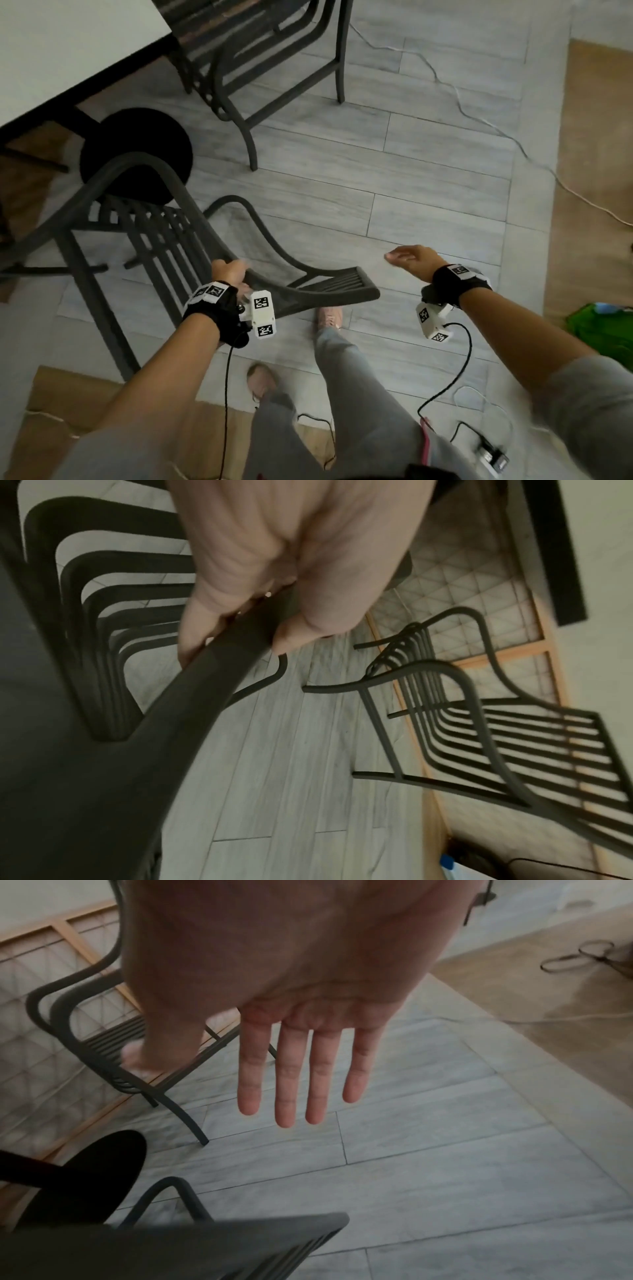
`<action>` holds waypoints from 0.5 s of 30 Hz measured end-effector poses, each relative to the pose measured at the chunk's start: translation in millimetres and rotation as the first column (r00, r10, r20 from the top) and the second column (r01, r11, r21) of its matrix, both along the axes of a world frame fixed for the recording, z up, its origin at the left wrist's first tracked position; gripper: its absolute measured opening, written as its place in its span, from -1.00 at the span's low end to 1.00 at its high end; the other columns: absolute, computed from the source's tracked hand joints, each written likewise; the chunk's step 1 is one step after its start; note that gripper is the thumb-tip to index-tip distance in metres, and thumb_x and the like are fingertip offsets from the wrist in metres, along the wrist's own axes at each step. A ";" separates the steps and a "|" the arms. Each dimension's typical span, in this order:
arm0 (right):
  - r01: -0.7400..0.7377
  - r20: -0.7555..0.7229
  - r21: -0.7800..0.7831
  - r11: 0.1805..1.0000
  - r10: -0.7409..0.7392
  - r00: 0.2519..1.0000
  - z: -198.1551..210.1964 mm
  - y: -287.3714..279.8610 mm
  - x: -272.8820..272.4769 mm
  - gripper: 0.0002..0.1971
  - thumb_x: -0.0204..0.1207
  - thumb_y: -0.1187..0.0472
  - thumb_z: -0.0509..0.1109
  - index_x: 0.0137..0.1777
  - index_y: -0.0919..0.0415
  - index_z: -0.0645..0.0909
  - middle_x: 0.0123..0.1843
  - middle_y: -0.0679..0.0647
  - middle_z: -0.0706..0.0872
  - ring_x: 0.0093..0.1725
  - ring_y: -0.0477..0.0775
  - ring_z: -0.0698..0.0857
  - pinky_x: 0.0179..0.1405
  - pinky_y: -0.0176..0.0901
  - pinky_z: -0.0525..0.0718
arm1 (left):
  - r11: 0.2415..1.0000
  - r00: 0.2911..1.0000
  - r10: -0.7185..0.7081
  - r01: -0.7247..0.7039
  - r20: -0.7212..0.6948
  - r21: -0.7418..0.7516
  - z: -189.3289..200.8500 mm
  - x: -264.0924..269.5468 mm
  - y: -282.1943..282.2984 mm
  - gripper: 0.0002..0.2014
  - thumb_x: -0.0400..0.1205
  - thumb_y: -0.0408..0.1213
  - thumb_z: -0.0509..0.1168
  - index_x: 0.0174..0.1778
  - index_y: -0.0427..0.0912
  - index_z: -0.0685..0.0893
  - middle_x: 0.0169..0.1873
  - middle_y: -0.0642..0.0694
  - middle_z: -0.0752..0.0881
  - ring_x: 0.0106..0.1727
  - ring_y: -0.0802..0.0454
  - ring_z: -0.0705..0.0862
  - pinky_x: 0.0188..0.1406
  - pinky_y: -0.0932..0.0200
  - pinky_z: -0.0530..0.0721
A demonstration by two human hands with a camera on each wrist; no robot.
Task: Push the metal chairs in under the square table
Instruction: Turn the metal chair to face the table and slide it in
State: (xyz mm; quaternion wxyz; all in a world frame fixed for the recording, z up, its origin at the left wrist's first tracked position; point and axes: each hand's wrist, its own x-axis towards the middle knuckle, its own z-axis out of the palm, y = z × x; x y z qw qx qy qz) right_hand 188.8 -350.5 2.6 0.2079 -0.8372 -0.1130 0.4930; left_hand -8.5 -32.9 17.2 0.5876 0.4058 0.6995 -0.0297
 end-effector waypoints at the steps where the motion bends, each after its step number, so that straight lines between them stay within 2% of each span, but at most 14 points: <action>1: -0.002 0.042 -0.028 1.000 0.003 0.999 5.6 -2.8 0.6 -0.52 0.45 -0.27 0.35 0.20 0.05 0.69 0.14 0.05 0.77 0.19 0.07 0.68 0.37 0.04 0.56 | 1.000 1.000 0.007 -0.007 0.000 0.000 15.0 -11.3 1.0 -0.41 0.49 -0.60 0.23 0.46 -0.36 0.28 0.16 -0.42 0.52 0.04 -0.34 0.62 0.07 -0.54 0.61; 4: -0.122 0.127 -0.109 0.986 0.135 0.983 22.1 -3.7 4.5 -0.67 0.52 -0.14 0.35 0.14 0.02 0.72 0.14 0.12 0.79 0.17 0.16 0.70 0.23 0.00 0.60 | 0.999 0.999 0.031 -0.032 0.022 0.013 43.8 -50.3 14.6 -0.54 0.54 -0.63 0.20 0.38 -0.46 0.34 -0.02 -0.45 0.58 -0.07 -0.32 0.64 -0.02 -0.47 0.65; 7: -0.277 0.158 -0.197 0.941 0.309 0.938 37.3 7.8 0.4 -0.77 0.52 0.01 0.39 0.15 -0.02 0.70 0.15 0.13 0.80 0.12 0.19 0.71 0.19 -0.02 0.61 | 0.997 0.997 0.071 -0.069 0.029 -0.040 62.1 -93.8 32.4 -0.67 0.54 -0.66 0.17 0.24 -0.51 0.45 0.02 -0.51 0.60 -0.04 -0.34 0.67 0.02 -0.52 0.63; 9: -0.455 0.137 -0.300 0.838 0.510 0.849 42.7 20.1 -15.4 -0.66 0.49 0.06 0.44 0.27 -0.06 0.61 0.24 0.10 0.74 0.18 0.18 0.68 0.21 0.02 0.60 | 0.993 0.993 0.094 -0.089 0.065 -0.081 72.2 -123.0 41.9 -0.81 0.57 -0.68 0.13 0.05 -0.47 0.51 -0.06 -0.42 0.58 -0.15 -0.28 0.65 -0.05 -0.36 0.66; 11: -0.609 0.110 -0.372 0.700 0.685 0.720 38.7 31.6 -44.3 -0.45 0.45 0.05 0.49 0.43 -0.13 0.44 0.33 0.07 0.66 0.28 0.19 0.63 0.20 0.06 0.60 | 0.990 0.990 0.112 -0.103 0.086 -0.097 83.0 -147.5 49.0 -0.86 0.59 -0.68 0.10 -0.06 -0.43 0.50 -0.07 -0.37 0.55 -0.16 -0.25 0.64 0.05 -0.32 0.61; 13: -0.736 0.062 -0.344 0.583 0.796 0.602 29.4 43.6 -84.1 -0.26 0.37 0.00 0.55 0.52 -0.19 0.28 0.41 0.06 0.58 0.35 0.21 0.58 0.24 0.11 0.58 | 0.992 0.991 0.100 -0.092 0.084 -0.090 94.1 -166.6 52.5 -0.87 0.62 -0.67 0.07 -0.14 -0.45 0.48 -0.15 -0.36 0.56 -0.17 -0.21 0.62 0.16 -0.33 0.57; 15: -0.832 0.043 -0.247 0.498 0.863 0.504 18.8 59.7 -129.9 -0.17 0.30 -0.09 0.57 0.53 -0.19 0.23 0.45 0.02 0.53 0.38 0.22 0.57 0.27 0.13 0.56 | 0.988 0.985 0.128 -0.117 0.115 -0.102 103.4 -182.0 54.2 -0.82 0.63 -0.67 0.04 -0.20 -0.43 0.47 -0.19 -0.32 0.54 -0.17 -0.18 0.59 0.17 -0.27 0.55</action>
